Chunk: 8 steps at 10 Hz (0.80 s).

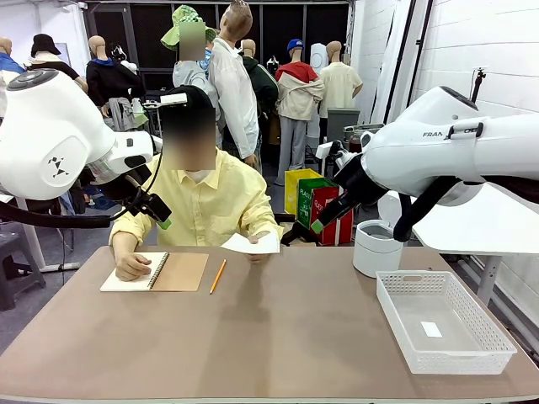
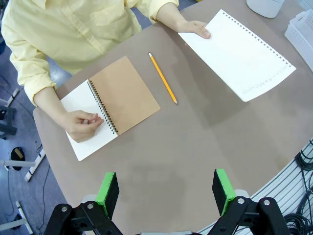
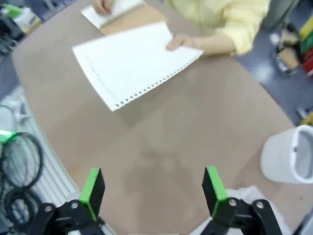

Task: Sort the paper based on its condition.
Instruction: If a person hands you a paper, place it in the Organizing basket , and if it's crumpled, put it in the Trash can.

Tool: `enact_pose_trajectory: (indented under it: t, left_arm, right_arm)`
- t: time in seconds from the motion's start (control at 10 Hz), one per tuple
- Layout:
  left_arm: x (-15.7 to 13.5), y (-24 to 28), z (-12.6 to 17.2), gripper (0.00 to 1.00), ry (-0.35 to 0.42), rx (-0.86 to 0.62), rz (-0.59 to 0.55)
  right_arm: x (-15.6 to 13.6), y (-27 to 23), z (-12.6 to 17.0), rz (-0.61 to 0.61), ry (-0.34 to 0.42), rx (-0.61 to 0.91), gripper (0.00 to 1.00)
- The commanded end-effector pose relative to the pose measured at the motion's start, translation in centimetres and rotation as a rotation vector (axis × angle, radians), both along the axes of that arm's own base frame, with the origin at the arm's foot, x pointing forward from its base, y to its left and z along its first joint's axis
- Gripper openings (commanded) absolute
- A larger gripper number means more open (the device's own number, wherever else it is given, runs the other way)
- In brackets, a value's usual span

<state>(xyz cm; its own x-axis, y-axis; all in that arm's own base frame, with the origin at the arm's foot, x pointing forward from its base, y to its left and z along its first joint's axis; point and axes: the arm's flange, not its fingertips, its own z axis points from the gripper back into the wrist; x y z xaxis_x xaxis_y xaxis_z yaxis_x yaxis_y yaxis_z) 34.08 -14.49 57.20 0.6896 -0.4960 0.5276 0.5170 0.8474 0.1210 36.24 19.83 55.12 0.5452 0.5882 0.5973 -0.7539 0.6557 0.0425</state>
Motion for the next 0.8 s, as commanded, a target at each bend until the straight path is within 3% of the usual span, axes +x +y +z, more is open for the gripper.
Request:
enact_pose_trajectory:
  t: [0.0, 0.1, 0.4, 0.6, 0.7]
  left_arm:
    - [0.1, 0.1, -0.1, 1.00, -0.012, -0.001, -0.007]
    - [0.1, 0.1, -0.1, 1.00, -0.012, -0.001, -0.007]
    - [0.1, 0.1, -0.1, 1.00, -0.012, -0.001, -0.007]
    - [0.1, 0.1, -0.1, 1.00, -0.012, -0.001, -0.007]
    - [0.1, 0.1, -0.1, 1.00, -0.012, -0.001, -0.007]
  right_arm:
    - [1.4, 0.1, 0.4, -0.139, 0.167, 0.100, 1.00]
    - [2.2, -0.1, -0.2, -0.219, 0.279, 0.153, 1.00]
    - [3.9, -0.8, -2.7, -0.306, 0.439, 0.233, 1.00]
    - [4.3, -0.9, -3.5, -0.302, 0.482, 0.215, 1.00]
    - [3.8, -1.4, -3.4, -0.297, 0.442, 0.213, 1.00]
